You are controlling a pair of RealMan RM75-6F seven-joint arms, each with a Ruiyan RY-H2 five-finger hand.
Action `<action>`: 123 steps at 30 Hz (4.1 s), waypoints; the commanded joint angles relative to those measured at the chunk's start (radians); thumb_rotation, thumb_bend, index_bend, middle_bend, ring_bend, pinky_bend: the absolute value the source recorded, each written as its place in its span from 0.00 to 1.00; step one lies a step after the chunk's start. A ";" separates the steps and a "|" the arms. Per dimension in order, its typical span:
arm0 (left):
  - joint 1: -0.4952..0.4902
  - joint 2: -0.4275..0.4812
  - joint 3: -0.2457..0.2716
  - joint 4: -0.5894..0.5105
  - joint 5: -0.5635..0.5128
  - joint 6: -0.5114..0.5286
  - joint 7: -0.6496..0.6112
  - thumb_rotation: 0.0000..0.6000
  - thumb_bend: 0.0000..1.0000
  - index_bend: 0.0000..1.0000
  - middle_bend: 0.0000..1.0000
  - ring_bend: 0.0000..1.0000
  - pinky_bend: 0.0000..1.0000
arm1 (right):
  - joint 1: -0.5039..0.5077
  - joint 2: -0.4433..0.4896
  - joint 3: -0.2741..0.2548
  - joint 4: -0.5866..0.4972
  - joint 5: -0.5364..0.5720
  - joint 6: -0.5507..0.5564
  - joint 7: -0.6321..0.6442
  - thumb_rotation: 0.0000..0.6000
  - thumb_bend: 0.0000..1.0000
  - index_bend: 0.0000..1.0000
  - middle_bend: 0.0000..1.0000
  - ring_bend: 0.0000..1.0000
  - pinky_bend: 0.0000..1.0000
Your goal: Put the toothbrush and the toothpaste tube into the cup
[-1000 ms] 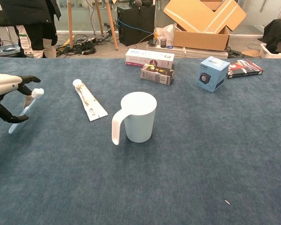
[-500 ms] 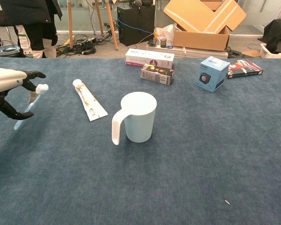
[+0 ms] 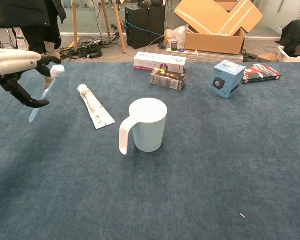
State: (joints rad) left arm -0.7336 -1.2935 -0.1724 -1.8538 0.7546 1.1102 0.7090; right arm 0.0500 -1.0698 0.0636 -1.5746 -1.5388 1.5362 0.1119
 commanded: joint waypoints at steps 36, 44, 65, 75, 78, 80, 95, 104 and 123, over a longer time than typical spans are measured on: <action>-0.278 0.003 -0.154 -0.242 -0.274 0.039 0.011 1.00 0.32 0.57 0.00 0.00 0.00 | -0.010 0.020 -0.002 -0.001 -0.010 0.012 0.045 1.00 0.16 0.33 0.42 0.34 0.47; -0.348 -0.039 -0.162 -0.217 -0.331 0.047 0.022 1.00 0.32 0.57 0.00 0.00 0.00 | -0.009 0.028 -0.002 -0.001 -0.010 0.007 0.062 1.00 0.16 0.33 0.42 0.34 0.47; -0.460 -0.126 -0.184 -0.146 -0.399 0.062 0.004 1.00 0.32 0.57 0.00 0.00 0.00 | -0.010 0.039 -0.004 0.002 -0.012 0.006 0.099 1.00 0.16 0.33 0.42 0.34 0.47; -0.488 -0.187 -0.184 -0.066 -0.404 0.033 -0.037 1.00 0.32 0.57 0.00 0.00 0.00 | -0.010 0.045 -0.005 0.006 -0.014 0.007 0.120 1.00 0.16 0.33 0.42 0.34 0.47; -0.493 -0.205 -0.185 -0.042 -0.405 0.025 -0.051 1.00 0.32 0.57 0.00 0.00 0.00 | -0.009 0.045 -0.006 0.006 -0.015 0.004 0.119 1.00 0.16 0.33 0.42 0.34 0.47; -0.495 -0.216 -0.184 -0.026 -0.406 0.016 -0.063 1.00 0.32 0.57 0.00 0.00 0.00 | -0.009 0.045 -0.006 0.005 -0.015 0.004 0.117 1.00 0.16 0.33 0.42 0.34 0.47; -0.445 -0.259 -0.130 0.072 -0.358 -0.082 -0.178 1.00 0.32 0.54 0.00 0.00 0.00 | -0.011 0.046 -0.007 0.006 -0.018 0.008 0.121 1.00 0.16 0.33 0.42 0.34 0.47; -0.405 -0.225 -0.106 0.078 -0.297 -0.129 -0.239 1.00 0.32 0.16 0.00 0.00 0.00 | -0.008 0.043 -0.008 0.005 -0.016 0.001 0.107 1.00 0.16 0.33 0.42 0.34 0.47; -0.358 0.054 -0.031 -0.143 -0.323 -0.029 -0.106 1.00 0.64 0.13 0.00 0.00 0.00 | 0.000 0.028 -0.010 -0.005 -0.010 -0.016 0.049 1.00 0.16 0.33 0.42 0.34 0.47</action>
State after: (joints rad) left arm -1.0854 -1.2651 -0.2252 -1.9929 0.4595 1.0721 0.5638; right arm 0.0502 -1.0412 0.0538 -1.5802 -1.5489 1.5201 0.1612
